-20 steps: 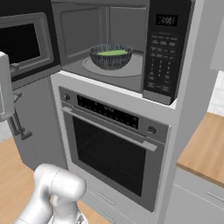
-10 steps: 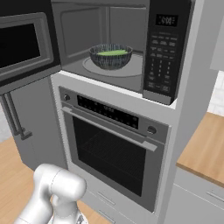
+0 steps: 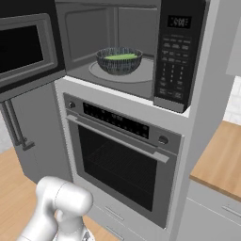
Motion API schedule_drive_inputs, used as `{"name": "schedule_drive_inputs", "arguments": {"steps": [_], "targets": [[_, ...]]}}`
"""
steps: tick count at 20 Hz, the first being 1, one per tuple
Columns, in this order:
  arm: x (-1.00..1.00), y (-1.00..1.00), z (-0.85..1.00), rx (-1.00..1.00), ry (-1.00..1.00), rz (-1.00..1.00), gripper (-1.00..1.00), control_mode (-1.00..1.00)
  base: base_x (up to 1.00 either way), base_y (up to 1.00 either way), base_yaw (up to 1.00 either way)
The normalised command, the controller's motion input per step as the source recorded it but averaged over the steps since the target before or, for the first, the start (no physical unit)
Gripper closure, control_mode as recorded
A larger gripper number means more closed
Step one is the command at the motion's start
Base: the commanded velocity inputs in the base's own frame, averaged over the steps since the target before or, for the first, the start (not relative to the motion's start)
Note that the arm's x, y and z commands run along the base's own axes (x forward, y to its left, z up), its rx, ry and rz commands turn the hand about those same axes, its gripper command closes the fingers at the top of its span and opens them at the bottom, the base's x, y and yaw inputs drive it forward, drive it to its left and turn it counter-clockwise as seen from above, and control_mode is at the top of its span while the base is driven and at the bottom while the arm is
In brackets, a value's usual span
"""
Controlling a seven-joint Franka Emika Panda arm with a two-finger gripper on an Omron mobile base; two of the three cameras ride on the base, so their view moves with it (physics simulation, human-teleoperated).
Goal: Pick the corn from the sink and place it in the bowl. Then pick the bowl and place it in the microwave. Then close the microwave door and press the start button.
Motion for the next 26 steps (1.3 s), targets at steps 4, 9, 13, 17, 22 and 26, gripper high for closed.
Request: {"name": "schedule_drive_inputs", "arguments": {"steps": [4, 9, 13, 17, 22, 26], "targets": [[-0.07, 0.71, -0.38, -0.22, -0.17, 0.0, -1.0, -1.0, 0.0, 0.0, 0.0], [0.18, 0.56, -0.48, -0.11, -0.04, 0.0, -1.0, -1.0, 0.0, 0.0, 0.0], [0.4, 0.49, -0.54, 0.0, -0.01, 0.0, -1.0, -1.0, 0.0, 0.0, 0.0], [0.15, 0.78, -0.43, 0.0, -0.09, 0.0, -1.0, -1.0, 0.0, 0.0, 0.0], [0.25, 0.57, -0.34, 0.0, -0.02, 0.0, -1.0, -1.0, 0.0, 0.0, 0.0], [0.52, 0.49, -0.51, 0.01, 0.0, 0.0, -1.0, -1.0, 0.0, 0.0, 0.0]]}}
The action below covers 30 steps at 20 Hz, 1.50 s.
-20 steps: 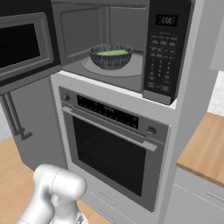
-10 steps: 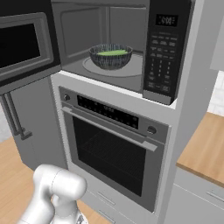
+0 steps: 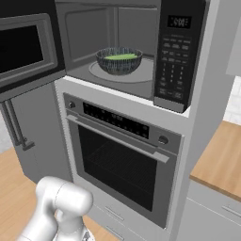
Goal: Pick the corn from the sink and place it in the bowl. Then pick the bowl and place it in the microwave. Then close the microwave door and press the start button.
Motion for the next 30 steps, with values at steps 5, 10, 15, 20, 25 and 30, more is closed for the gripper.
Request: {"name": "schedule_drive_inputs", "arguments": {"steps": [5, 10, 15, 20, 25, 30], "targets": [[0.69, 0.63, -0.48, 0.05, 0.0, 0.0, -1.0, -1.0, 0.0, 0.0, 0.0], [0.65, 0.54, -0.26, 0.02, 0.0, -0.01, -1.0, -1.0, 0.0, 0.0, 0.0], [0.61, 0.15, -0.15, 0.0, 0.0, -0.06, -1.0, -1.0, 0.0, 0.0, 0.0], [0.29, 0.12, -0.09, 0.01, -0.01, -0.11, -1.0, -1.0, 0.0, 0.0, 0.0], [0.0, -0.25, 0.05, 0.04, -0.06, -0.17, -1.0, -1.0, 0.0, 0.0, 0.0], [0.0, -0.48, 0.12, 0.08, -0.12, -0.07, -1.0, -1.0, 0.0, 0.0, 0.0]]}}
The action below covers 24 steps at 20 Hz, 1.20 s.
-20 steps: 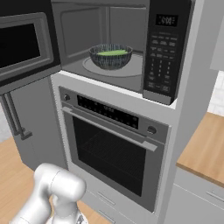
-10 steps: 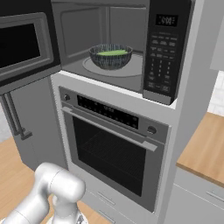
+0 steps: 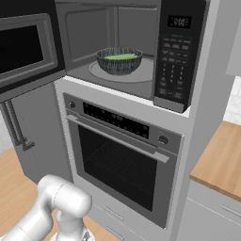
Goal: Pick the corn from the sink and place it in the bowl. Then pick the bowl and place it in the microwave. Then close the microwave door and press the start button.
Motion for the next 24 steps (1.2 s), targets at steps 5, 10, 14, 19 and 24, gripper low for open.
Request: {"name": "schedule_drive_inputs", "arguments": {"steps": [5, 10, 14, 19, 24], "targets": [[-0.06, -0.76, 0.18, 0.12, -0.17, 0.0, -1.0, -1.0, 0.0, 0.0, 0.0], [-0.16, -0.98, 0.15, 0.17, -0.18, 0.0, -1.0, -1.0, 0.0, 0.0, 0.0], [-0.11, -1.0, 0.16, 0.2, -0.09, 0.0, -1.0, -1.0, 0.0, 0.0, 0.0], [-0.01, -1.0, 0.25, 0.22, 0.0, 0.0, -1.0, -1.0, 0.0, 0.0, 0.0], [0.0, -0.93, 0.34, 0.22, 0.0, 0.0, -1.0, -1.0, 0.0, 0.0, 0.0]]}}
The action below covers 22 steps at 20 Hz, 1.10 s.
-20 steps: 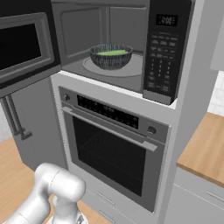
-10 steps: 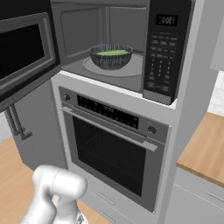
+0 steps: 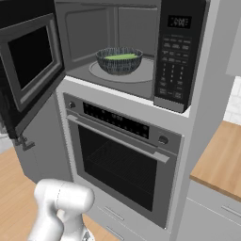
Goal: Pick the corn from the sink and place it in the bowl. Then pick the bowl and place it in the microwave. Then close the microwave door and press the start button.
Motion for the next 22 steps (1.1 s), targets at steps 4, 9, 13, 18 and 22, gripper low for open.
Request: {"name": "schedule_drive_inputs", "arguments": {"steps": [4, 9, 13, 18, 22], "targets": [[0.0, -0.9, 0.29, 0.22, 0.05, 0.0, -1.0, -1.0, 0.0, 0.0, 0.0], [0.13, -0.68, 0.25, 0.18, 0.1, 0.0, -1.0, -1.0, 0.0, 0.0, 0.0], [0.47, -0.52, 0.05, 0.11, 0.03, 0.0, -1.0, -1.0, 0.0, 0.0, 0.0], [0.45, -0.47, 0.1, 0.12, 0.02, 0.0, -1.0, -1.0, 0.0, 0.0, 0.0], [0.54, -0.46, 0.03, 0.11, 0.03, 0.0, -1.0, -1.0, 0.0, 0.0, 0.0]]}}
